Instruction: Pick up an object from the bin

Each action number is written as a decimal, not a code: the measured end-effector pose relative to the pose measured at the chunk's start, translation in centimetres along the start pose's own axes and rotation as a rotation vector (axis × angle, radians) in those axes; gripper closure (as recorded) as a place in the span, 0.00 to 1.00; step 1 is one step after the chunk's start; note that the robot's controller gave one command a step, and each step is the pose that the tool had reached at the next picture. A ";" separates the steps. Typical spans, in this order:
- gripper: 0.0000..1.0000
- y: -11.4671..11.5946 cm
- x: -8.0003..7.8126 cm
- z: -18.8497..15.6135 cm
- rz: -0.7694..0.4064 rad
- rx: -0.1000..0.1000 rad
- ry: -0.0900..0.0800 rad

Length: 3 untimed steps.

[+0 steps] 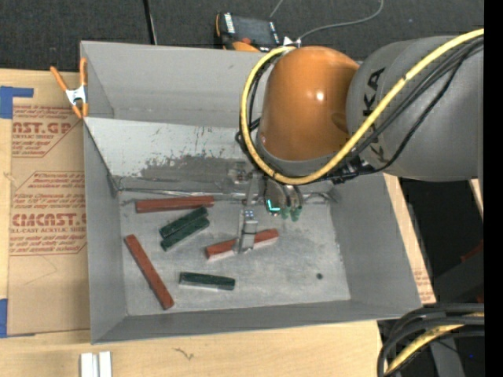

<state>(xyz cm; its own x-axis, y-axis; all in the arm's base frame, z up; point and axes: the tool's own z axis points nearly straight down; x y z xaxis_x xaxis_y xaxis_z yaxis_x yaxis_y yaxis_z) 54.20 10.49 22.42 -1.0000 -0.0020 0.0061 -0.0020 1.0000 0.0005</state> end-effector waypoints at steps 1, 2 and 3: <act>0.00 -8.3 -3.3 15.8 -0.247 0.001 -0.003; 0.00 -7.5 -2.6 12.2 -0.271 0.001 -0.010; 0.00 -9.5 -2.5 11.6 -0.223 0.000 -0.009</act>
Offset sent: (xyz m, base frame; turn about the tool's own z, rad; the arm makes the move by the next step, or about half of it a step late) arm 0.0331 -0.0816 -0.1542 -0.2491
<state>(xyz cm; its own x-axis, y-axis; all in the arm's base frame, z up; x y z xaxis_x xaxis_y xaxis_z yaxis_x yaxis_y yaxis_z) 56.64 1.03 10.77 -0.9748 -0.2232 -0.0028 -0.2232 0.9748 0.0004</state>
